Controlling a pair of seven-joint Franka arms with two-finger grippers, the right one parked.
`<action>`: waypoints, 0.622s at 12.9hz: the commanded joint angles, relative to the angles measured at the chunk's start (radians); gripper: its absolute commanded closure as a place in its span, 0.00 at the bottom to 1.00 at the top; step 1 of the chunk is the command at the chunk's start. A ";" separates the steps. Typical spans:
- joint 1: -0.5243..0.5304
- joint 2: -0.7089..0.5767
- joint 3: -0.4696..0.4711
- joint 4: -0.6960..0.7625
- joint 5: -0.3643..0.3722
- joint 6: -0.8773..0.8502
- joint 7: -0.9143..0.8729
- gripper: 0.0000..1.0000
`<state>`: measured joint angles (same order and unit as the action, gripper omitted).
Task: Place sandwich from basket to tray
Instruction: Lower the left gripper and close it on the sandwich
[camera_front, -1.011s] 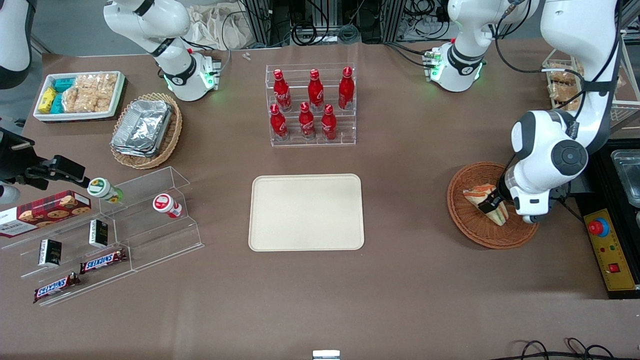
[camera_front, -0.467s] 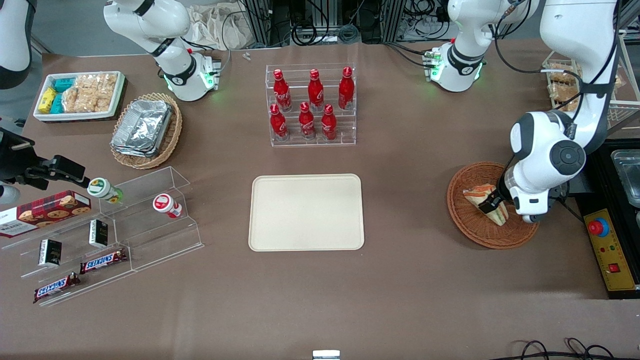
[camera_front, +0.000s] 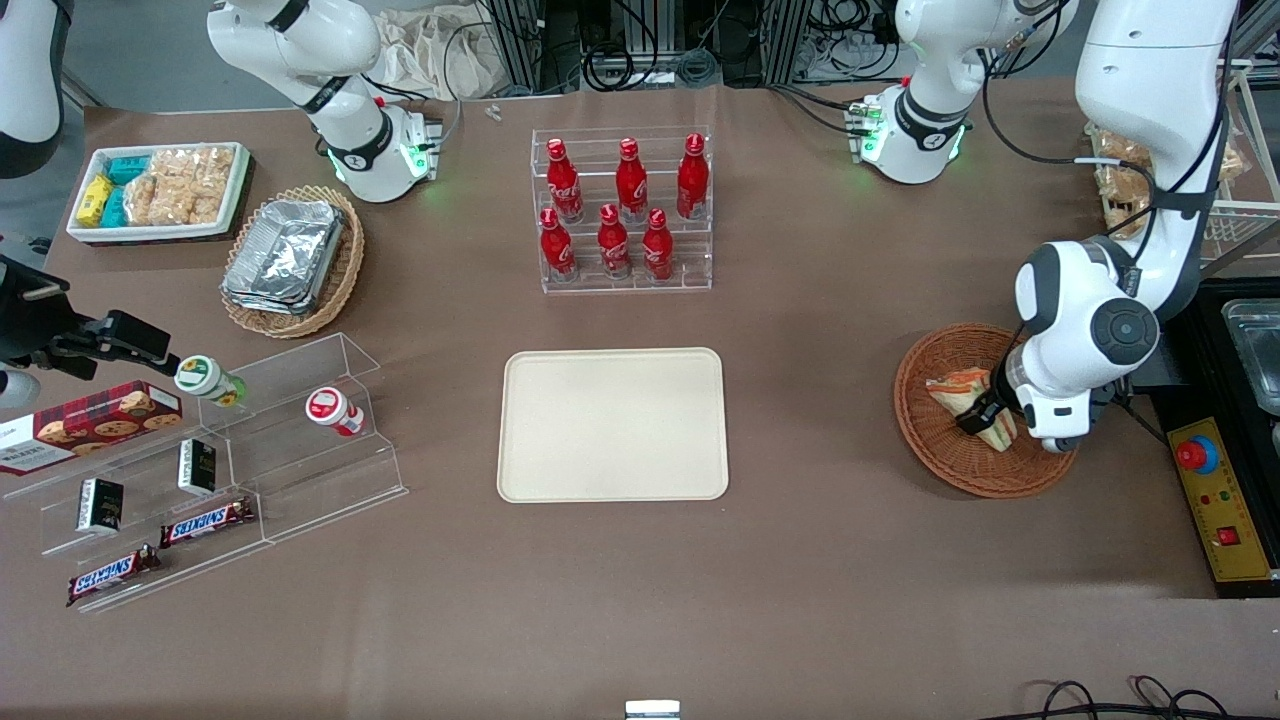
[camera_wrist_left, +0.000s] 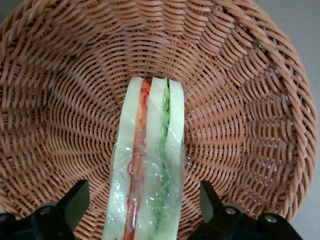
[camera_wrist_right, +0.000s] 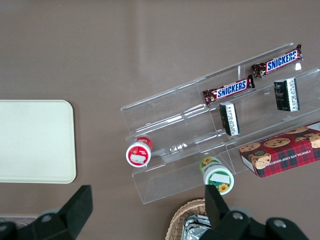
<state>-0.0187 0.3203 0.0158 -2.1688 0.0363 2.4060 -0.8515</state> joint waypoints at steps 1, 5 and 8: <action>-0.001 -0.018 0.003 -0.025 0.017 0.039 -0.031 0.44; -0.003 -0.050 0.003 -0.010 0.017 -0.013 -0.055 0.83; -0.003 -0.110 -0.002 0.139 0.016 -0.288 -0.043 0.87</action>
<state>-0.0188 0.2706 0.0161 -2.1178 0.0377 2.2852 -0.8678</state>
